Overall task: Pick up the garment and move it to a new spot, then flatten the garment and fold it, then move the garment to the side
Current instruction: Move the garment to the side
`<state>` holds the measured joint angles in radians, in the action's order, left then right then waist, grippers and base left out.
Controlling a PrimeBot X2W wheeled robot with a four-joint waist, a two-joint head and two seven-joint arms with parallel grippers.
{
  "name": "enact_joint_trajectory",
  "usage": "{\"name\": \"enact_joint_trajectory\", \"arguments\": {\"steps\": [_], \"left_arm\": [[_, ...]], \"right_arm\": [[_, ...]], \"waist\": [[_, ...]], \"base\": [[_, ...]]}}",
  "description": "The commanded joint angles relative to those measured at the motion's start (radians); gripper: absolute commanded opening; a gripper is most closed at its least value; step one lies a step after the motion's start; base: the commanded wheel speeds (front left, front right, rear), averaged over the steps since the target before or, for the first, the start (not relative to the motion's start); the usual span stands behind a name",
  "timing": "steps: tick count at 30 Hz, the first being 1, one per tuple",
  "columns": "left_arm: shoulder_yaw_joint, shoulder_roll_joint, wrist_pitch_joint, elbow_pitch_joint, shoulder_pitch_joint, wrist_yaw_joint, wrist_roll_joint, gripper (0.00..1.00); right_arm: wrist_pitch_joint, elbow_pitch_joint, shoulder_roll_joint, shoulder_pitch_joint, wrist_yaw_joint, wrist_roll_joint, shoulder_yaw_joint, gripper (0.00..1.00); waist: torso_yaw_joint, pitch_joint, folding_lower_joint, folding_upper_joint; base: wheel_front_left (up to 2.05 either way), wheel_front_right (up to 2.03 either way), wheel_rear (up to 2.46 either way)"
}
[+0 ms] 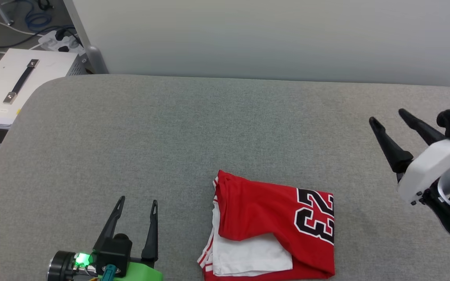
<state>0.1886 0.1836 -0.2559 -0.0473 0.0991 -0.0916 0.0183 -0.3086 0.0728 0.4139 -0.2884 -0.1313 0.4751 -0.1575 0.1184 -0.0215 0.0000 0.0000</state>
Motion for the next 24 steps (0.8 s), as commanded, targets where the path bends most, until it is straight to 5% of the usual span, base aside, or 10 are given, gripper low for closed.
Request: {"name": "enact_joint_trajectory", "arguments": {"steps": [1,11,24], "left_arm": [[0.000,-0.007,-0.006,0.000,-0.019,0.005,-0.001,1.00],[0.007,-0.017,-0.006,0.003,-0.052,0.009,-0.004,1.00],[0.021,-0.042,-0.006,0.003,-0.112,0.012,-0.006,1.00]], "right_arm": [[-0.065,-0.011,0.017,-0.023,0.001,0.046,-0.024,1.00],[-0.496,-0.094,0.084,-0.016,0.001,0.286,-0.135,1.00],[-0.576,-0.243,0.014,0.044,0.001,0.364,-0.197,1.00]], "waist": [[0.008,-0.011,0.0000,0.0000],[0.036,-0.058,0.0000,0.0000],[0.098,-0.158,0.0000,0.0000]], "base": [[0.00,0.00,0.00],[0.00,0.00,0.00],[0.00,0.00,0.00]]}}
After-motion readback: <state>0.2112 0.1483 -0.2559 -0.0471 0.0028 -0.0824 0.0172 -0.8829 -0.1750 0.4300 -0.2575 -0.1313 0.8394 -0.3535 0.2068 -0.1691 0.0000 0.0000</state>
